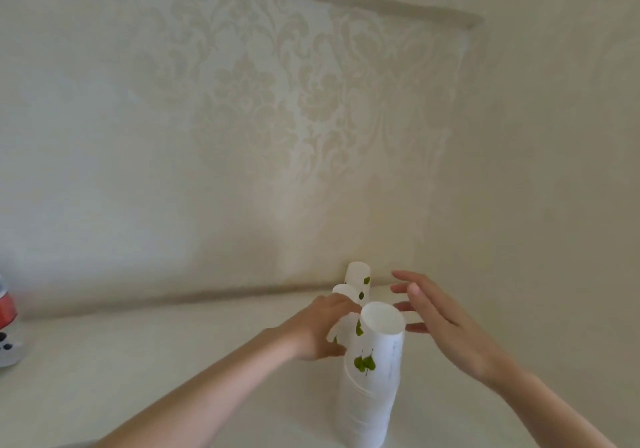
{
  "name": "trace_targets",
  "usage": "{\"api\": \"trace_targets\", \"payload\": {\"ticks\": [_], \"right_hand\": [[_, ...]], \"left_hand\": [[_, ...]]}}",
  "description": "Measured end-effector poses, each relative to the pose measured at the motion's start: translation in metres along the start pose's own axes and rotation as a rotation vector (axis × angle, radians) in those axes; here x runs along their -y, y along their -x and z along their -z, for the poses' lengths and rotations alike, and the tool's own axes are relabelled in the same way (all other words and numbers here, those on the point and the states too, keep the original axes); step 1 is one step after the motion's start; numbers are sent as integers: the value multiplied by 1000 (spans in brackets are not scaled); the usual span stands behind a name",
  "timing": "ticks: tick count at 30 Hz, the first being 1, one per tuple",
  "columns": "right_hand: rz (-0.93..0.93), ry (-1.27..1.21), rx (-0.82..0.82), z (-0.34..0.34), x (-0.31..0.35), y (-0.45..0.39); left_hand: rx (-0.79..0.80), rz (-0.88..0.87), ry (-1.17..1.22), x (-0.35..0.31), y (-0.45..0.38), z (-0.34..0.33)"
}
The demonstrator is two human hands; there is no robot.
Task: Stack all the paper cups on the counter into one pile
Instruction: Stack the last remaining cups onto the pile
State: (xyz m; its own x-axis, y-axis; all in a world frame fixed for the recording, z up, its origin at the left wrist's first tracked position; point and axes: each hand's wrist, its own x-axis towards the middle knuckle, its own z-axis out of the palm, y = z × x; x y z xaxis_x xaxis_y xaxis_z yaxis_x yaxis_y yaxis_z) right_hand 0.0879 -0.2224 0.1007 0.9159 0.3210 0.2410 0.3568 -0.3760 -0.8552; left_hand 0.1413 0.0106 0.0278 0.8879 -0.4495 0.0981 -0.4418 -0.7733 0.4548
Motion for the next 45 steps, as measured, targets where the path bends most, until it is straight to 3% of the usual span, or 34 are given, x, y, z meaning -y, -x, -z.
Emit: {"api": "trace_targets", "payload": {"ticks": [2,6,10,17,25,32,39,41,45], "right_hand": [[-69,-12,-77,5,-15,-14],[-136,151,-29,3,-48,-46],[-155,265,34,-9,-65,-78],[-100,373,192,-55,-62,-121],[-114,461,193,-62,-75,-111],[-223,475,13,18,-73,-50],[-31,410,-277,73,18,-24],[36,317,-321,81,47,-18],[156,272,-342,83,83,-3]], "left_hand": [[24,-34,-85,0,-18,-8],[41,-100,-31,2,-34,-15],[67,11,186,20,-16,-1],[-61,253,169,69,45,48],[-144,298,280,71,71,56],[-327,298,484,36,82,79],[-499,59,700,-71,76,119],[-476,-16,724,-99,75,121],[-344,-81,553,-124,71,99]]}}
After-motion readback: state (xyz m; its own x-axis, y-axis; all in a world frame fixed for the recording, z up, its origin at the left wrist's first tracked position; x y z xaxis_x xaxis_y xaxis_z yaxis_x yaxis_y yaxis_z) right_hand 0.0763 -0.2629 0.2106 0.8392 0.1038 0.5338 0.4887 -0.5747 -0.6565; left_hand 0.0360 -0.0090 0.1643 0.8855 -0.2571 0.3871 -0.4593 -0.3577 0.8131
